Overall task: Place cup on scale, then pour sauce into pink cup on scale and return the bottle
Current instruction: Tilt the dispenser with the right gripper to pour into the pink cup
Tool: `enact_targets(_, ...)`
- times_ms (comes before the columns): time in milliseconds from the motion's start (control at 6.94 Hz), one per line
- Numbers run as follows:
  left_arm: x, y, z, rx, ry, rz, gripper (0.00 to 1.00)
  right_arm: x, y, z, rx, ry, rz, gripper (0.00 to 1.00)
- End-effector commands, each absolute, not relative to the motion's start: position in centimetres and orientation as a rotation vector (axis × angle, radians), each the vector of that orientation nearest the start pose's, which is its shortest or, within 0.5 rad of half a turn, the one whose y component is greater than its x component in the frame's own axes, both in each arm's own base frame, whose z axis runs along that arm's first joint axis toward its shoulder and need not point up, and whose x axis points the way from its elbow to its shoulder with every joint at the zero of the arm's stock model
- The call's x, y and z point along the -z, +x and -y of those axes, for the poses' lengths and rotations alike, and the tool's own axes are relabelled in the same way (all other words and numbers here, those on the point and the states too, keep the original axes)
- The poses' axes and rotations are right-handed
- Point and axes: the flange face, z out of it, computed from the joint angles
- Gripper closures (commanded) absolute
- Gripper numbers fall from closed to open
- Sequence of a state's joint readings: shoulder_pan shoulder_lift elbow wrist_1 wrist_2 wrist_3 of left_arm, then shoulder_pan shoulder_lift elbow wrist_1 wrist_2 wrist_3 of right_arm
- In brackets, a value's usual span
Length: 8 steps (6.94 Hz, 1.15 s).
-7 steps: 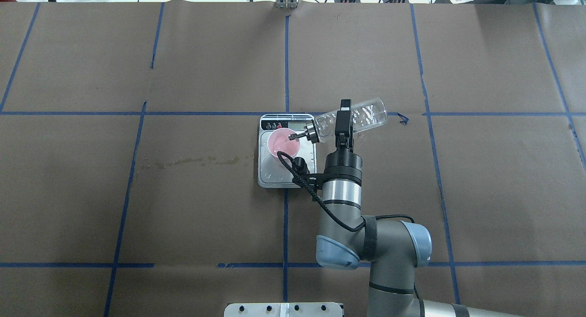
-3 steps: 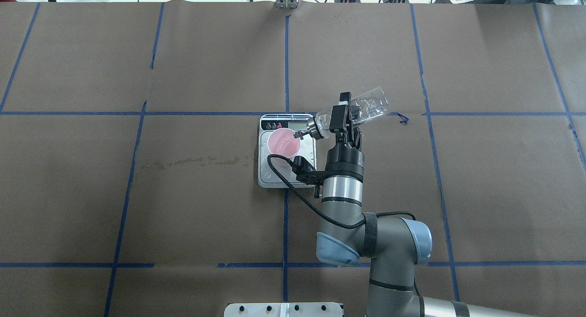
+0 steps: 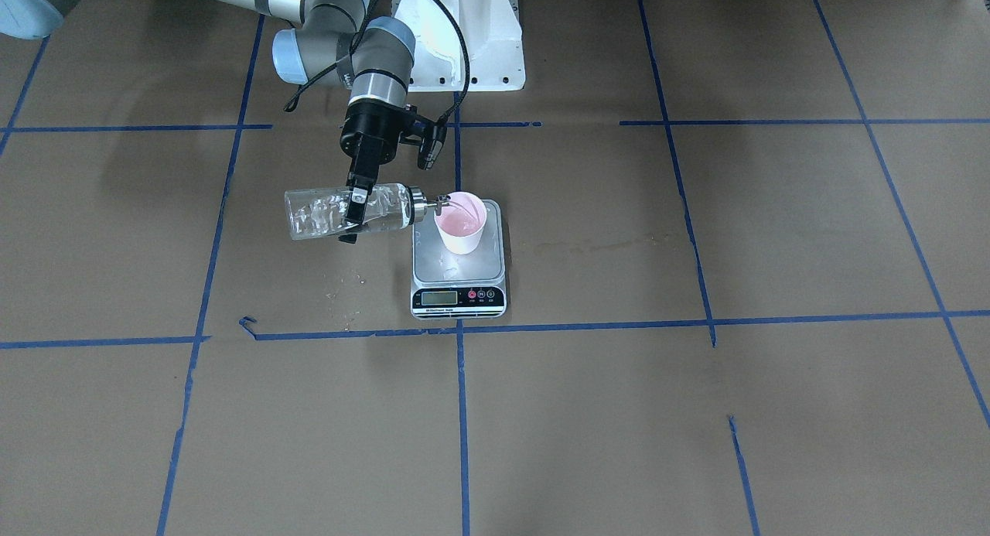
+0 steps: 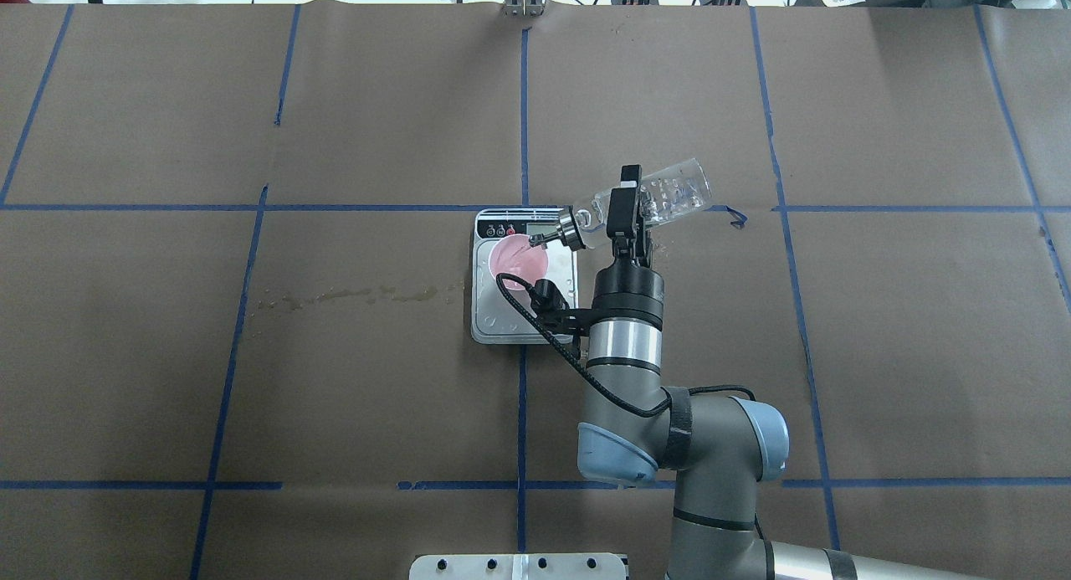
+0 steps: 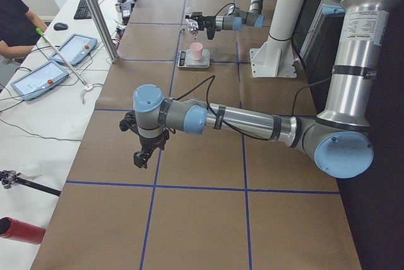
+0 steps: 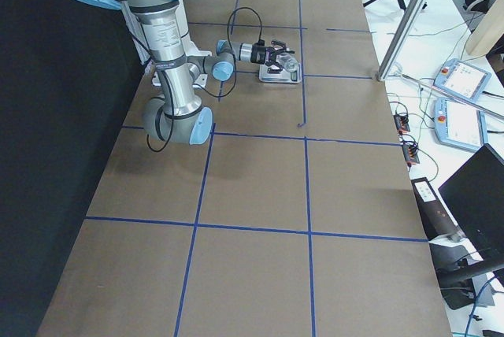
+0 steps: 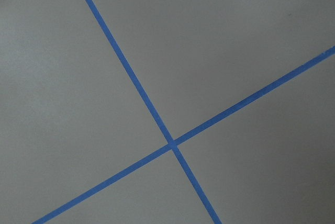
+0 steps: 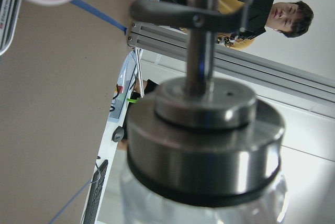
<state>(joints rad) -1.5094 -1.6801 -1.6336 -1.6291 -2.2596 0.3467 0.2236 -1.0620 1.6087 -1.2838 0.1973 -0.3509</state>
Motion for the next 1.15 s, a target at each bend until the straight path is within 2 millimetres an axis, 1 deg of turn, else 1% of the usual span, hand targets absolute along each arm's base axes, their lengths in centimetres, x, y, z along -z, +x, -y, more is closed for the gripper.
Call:
enact_targets(0, -56.8, -3.6, 55.2, -0.469, 0.321, -0.652, 0.00, -27.7, -56.1, 36.3, 0.716, 1.287, -0.709, 1.00)
enact_targets(288, -56.5, -3.6, 55.3, -0.471, 0.327, -0.651, 0.00, -28.1, -56.3, 36.3, 0.618, 1.315, -0.591, 1.00)
enact_targets(721, -56.2, -3.6, 55.4, -0.472, 0.332, -0.650, 0.00, -28.6, -56.4, 36.3, 0.438, 1.340, -0.366, 1.00)
enact_targets(865, -56.3, -3.6, 55.4, -0.470, 0.330, -0.650, 0.00, -28.9, -55.9, 36.2, 0.374, 1.357, -0.289, 1.00)
enact_targets(1009, -56.1, -3.6, 55.5, -0.472, 0.334, -0.650, 0.00, -30.1, -54.8, 36.0, 0.327, 1.374, -0.167, 1.00)
